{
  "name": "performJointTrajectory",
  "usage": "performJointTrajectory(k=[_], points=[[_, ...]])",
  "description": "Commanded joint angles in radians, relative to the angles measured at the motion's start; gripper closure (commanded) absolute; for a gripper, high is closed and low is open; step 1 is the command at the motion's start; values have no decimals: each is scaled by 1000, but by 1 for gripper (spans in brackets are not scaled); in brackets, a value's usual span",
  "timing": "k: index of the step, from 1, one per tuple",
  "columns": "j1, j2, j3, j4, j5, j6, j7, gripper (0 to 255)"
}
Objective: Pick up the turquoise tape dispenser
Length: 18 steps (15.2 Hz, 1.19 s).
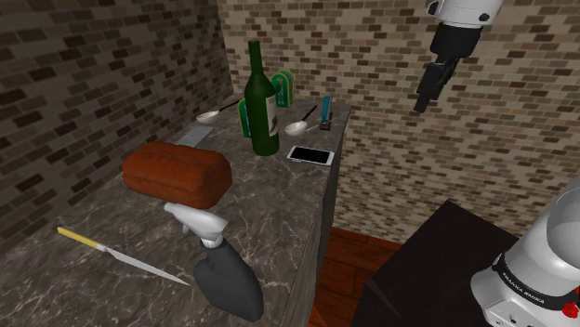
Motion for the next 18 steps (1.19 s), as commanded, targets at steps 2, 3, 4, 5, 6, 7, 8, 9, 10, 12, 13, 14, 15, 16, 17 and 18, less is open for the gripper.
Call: performJointTrajectory(k=[2,3,4,5,6,7,8,9,10,12,13,14,15,16,17,18], points=[[-5,31,9,6,3,31,20,0],[-11,63,19,13,6,61,40,0],[-17,95,28,21,8,90,60,0],[-23,129,36,31,9,119,80,0],[-29,162,45,43,9,146,100,0],[-35,196,54,56,9,173,120,0],[-42,231,62,70,8,198,140,0],[-48,266,70,86,6,222,161,0],[-54,301,77,102,2,246,182,0],[-67,372,91,140,-6,289,224,0],[-74,408,97,161,-12,309,245,0],[-79,444,103,183,-19,327,267,0],[-85,480,108,206,-26,344,289,0],[-90,517,112,231,-35,360,311,0],[-95,553,116,257,-44,375,333,0],[-100,589,120,284,-53,388,355,0]])
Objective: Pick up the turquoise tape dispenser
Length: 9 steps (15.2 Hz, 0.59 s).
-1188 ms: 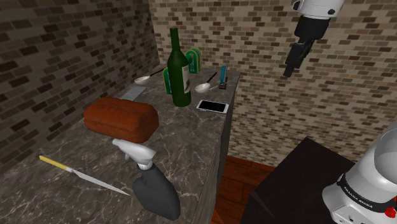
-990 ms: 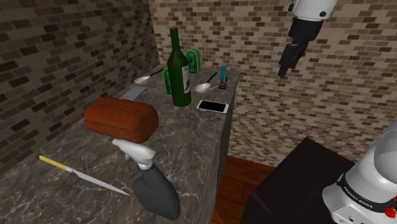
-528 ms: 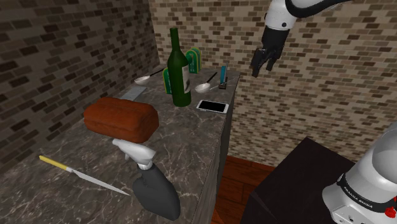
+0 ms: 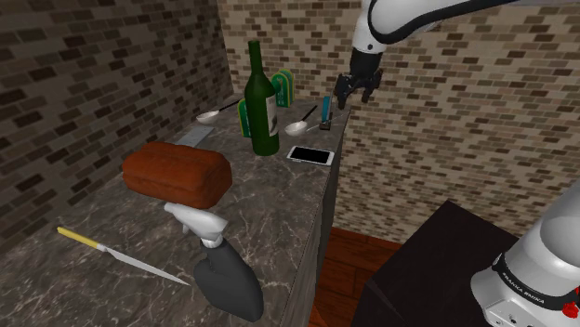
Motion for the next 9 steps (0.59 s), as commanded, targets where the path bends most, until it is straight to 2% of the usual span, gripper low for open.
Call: performJointTrajectory(k=[1,9], points=[[-9,69,6,43,-19,36,45,0],[-20,365,1,316,-108,84,214,0]])
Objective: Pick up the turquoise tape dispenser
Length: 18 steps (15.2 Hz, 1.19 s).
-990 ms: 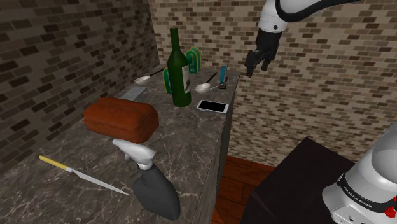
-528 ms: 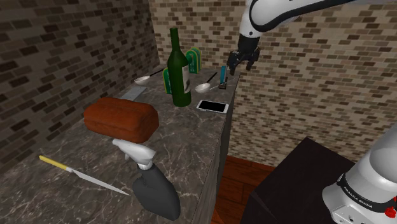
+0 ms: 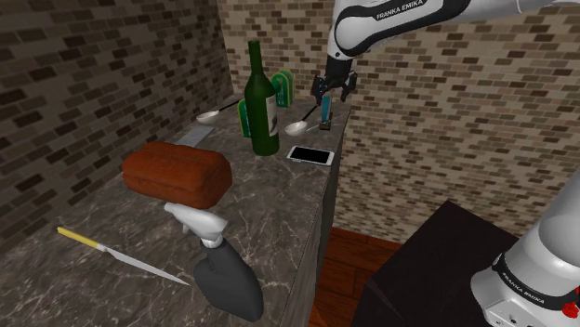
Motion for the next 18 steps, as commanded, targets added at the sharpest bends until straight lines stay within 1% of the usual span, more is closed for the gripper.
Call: performJointTrajectory(k=[1,8,10,11,18], points=[[0,47,-5,45,-13,6,25,0],[1,69,-7,-29,-22,101,34,0],[1,69,-7,-29,-22,101,34,0],[1,70,-7,-30,-22,102,34,255],[1,69,-7,-30,-22,102,35,255]])
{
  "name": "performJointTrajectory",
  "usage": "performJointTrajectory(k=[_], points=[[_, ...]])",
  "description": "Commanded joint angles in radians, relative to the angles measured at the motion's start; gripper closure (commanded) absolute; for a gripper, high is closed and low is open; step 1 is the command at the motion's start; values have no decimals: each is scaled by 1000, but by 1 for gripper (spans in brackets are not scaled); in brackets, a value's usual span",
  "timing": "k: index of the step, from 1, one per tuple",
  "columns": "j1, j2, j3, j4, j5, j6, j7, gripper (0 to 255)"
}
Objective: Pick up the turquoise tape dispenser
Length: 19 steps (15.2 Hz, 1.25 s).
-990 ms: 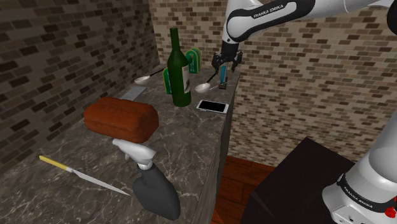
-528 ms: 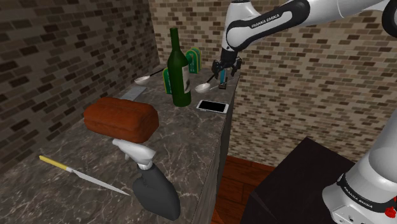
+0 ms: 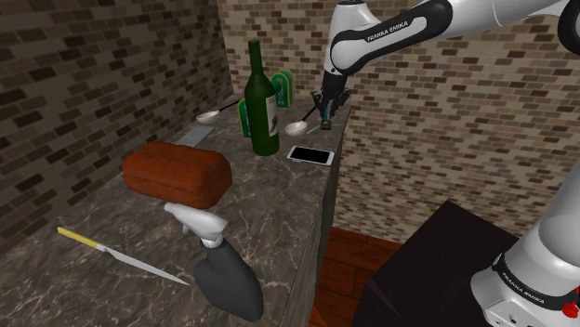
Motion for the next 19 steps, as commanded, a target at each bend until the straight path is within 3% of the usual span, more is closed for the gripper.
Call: performJointTrajectory(k=[1,19], points=[[0,1,0,-1,0,-1,0,255],[0,-31,3,163,14,-196,-17,255]])
